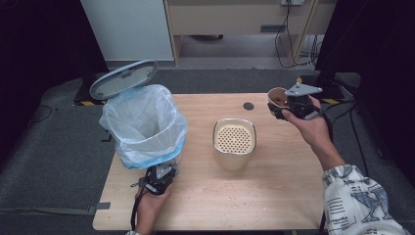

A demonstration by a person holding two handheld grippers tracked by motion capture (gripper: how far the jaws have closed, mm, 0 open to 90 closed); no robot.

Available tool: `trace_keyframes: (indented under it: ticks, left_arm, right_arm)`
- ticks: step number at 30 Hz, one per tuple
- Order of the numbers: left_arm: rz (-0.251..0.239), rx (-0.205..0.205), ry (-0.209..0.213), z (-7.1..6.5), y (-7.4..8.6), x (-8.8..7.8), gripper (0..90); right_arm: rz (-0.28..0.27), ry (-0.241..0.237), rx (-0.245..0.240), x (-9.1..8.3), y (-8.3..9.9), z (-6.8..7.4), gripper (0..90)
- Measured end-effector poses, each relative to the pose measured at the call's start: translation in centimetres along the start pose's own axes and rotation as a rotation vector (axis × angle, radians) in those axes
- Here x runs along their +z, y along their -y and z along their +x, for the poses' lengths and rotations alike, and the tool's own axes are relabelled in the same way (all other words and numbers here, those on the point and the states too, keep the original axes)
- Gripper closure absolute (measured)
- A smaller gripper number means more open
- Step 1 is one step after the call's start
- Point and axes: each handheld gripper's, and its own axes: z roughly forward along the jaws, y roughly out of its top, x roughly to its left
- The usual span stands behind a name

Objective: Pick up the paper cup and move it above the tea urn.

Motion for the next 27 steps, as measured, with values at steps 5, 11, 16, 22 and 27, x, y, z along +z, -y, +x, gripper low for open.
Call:
trace_keyframes:
  ticks: [5, 11, 16, 22, 27]
  left_arm:
    - [-0.001, -0.003, -0.002, 0.0, 0.0, 0.0, 87.5]
    - [-0.001, -0.002, -0.002, 0.0, 0.0, 0.0, 87.5]
    - [0.0, 0.001, -0.002, 0.0, 0.0, 0.0, 87.5]
    - [0.0, 0.002, -0.002, 0.0, 0.0, 0.0, 87.4]
    - [-0.001, -0.002, -0.001, 0.0, 0.0, 0.0, 87.4]
  right_arm:
    - [-0.011, -0.02, -0.017, 0.4, -0.5, 0.1, 36.7]
    - [-0.024, -0.02, -0.024, 0.1, -1.2, 0.3, 36.8]
    - [-0.032, -0.018, -0.03, -0.2, -1.8, 0.5, 36.8]
    - [-0.036, -0.032, -0.058, -0.3, -2.6, 1.0, 36.8]
    - [-0.036, -0.034, -0.066, -0.3, -2.9, 1.1, 36.8]
